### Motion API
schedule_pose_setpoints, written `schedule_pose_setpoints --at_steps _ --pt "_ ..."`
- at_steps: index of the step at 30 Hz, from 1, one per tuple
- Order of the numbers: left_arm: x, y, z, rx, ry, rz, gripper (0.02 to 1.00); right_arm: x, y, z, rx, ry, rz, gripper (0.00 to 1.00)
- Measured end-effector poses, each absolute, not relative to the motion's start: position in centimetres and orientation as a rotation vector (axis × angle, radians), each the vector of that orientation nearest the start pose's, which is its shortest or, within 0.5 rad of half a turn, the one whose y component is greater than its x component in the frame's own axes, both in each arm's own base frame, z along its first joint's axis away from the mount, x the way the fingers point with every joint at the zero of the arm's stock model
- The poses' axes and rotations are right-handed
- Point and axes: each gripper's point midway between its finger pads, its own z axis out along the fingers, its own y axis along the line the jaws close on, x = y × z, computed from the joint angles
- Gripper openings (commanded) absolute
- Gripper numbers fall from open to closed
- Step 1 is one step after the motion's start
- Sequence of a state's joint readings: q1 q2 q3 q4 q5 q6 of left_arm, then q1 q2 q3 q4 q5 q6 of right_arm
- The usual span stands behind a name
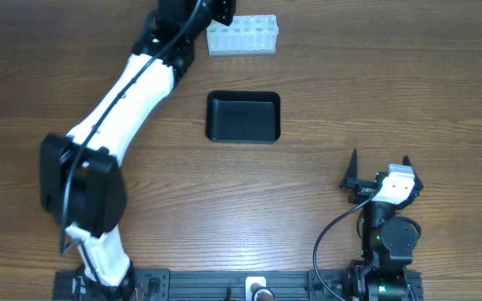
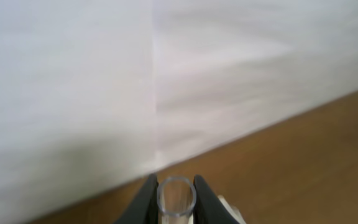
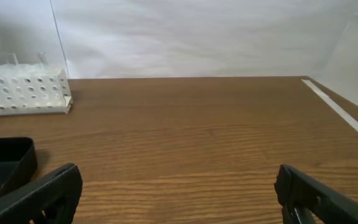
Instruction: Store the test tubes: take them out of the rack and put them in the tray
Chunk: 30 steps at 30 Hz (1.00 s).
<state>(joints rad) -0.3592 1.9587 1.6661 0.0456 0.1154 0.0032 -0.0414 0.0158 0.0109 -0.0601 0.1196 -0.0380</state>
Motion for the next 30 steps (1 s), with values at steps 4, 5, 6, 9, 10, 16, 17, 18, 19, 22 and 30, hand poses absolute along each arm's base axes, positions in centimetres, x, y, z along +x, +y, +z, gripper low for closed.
schedule_pose_setpoints --at_steps 4,5,6,9,10,16,17,18,19,22,30 --pt "53.9 -22.8 28.9 0.405 1.882 -0.372 0.075 24.4 -3.1 16.1 0.095 1.635 -0.159 0.993" --pt "53.2 -22.7 28.3 0.397 1.930 -0.375 0.075 24.4 -3.1 16.1 0.095 1.635 -0.159 0.991" --pt "52.3 -22.5 27.5 0.381 1.993 -0.374 0.071 24.4 -3.1 16.0 0.094 1.635 -0.159 0.991" --pt "50.2 -22.4 24.4 0.335 2.158 -0.352 0.049 24.4 -3.1 16.1 0.095 1.635 -0.159 0.991" --pt "49.5 -22.4 23.2 0.315 2.214 -0.335 0.045 24.4 -3.1 16.1 0.094 1.635 -0.158 0.993" --pt "45.5 -22.6 18.3 0.184 2.414 -0.201 0.042 24.4 -3.1 16.1 0.094 1.635 -0.159 0.993" --pt "45.0 -22.7 17.7 0.169 2.430 -0.183 0.045 24.4 -3.1 16.1 0.095 1.635 -0.158 0.993" --pt "44.7 -22.7 17.2 0.155 2.443 -0.171 0.042 24.4 -3.1 16.1 0.095 1.635 -0.158 0.993" --pt "44.3 -22.6 16.6 0.133 2.458 -0.156 0.045 24.4 -3.1 16.1 0.094 1.635 -0.158 0.991" --pt "43.8 -22.2 15.6 0.075 2.480 -0.134 0.045 24.4 -3.1 16.1 0.094 1.635 -0.159 0.991" --pt "43.8 -21.5 13.2 -0.001 2.521 -0.093 0.053 24.4 -3.1 16.1 0.094 1.635 -0.159 0.991"
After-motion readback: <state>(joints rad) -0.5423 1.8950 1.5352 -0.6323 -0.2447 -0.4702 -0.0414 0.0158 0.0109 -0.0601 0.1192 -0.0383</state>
